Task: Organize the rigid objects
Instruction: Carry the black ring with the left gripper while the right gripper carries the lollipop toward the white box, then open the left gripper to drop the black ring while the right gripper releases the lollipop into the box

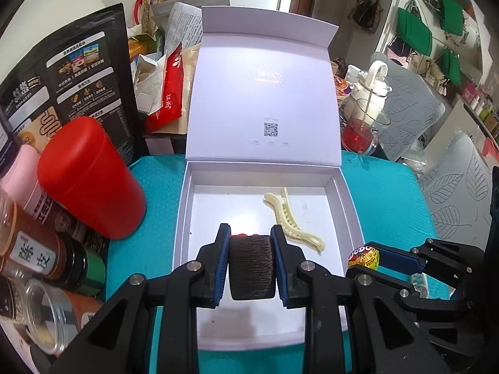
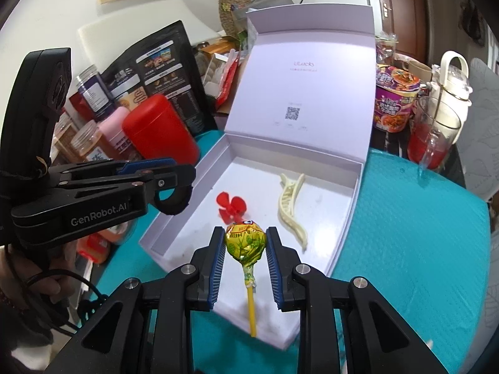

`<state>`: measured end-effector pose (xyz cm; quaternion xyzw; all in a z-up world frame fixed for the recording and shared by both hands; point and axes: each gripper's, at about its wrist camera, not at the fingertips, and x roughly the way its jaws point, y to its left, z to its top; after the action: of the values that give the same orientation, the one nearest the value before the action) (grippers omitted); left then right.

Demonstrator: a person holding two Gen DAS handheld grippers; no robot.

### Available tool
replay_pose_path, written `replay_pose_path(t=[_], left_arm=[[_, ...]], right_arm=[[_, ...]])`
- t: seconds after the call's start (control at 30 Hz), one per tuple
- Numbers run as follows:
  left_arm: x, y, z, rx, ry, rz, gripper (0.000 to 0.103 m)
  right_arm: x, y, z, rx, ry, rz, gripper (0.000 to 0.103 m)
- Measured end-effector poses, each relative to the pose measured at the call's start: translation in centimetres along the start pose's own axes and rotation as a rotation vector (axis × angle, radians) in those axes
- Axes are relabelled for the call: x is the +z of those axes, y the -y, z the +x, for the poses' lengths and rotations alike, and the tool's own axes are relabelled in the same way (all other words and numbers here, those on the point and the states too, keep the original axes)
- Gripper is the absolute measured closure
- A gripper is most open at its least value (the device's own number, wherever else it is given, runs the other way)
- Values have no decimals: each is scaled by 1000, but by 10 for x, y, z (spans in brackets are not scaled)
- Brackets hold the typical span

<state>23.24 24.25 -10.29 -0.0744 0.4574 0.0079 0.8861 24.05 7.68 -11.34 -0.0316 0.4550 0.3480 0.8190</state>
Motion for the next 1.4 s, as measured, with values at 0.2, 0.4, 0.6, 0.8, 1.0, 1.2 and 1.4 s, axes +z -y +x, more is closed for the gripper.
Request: replay_pose_path(t=[0.2, 0.4, 0.6, 0.8, 1.0, 1.2, 1.4], left_arm=[[14, -7, 17, 2, 12, 8, 77], [25, -9, 39, -6, 9, 20, 77], [33, -8, 63, -18, -14, 57, 77], [39, -10, 85, -3, -43, 47, 77], [41, -10, 98, 20, -74, 38, 77], [39, -9, 99, 31, -104, 25, 77], [36, -8, 88, 52, -103, 3, 77]], right_arm=[[13, 14, 22, -22, 7, 18, 77], [24, 27, 42, -44, 8, 21, 77], [32, 36, 64, -56, -6, 18, 77], [38, 44, 79, -62, -11, 41, 77], [40, 48, 88, -84, -33, 40, 77], [38, 49, 85, -82, -39, 51, 70], [37, 48, 71, -95, -25, 51, 65]])
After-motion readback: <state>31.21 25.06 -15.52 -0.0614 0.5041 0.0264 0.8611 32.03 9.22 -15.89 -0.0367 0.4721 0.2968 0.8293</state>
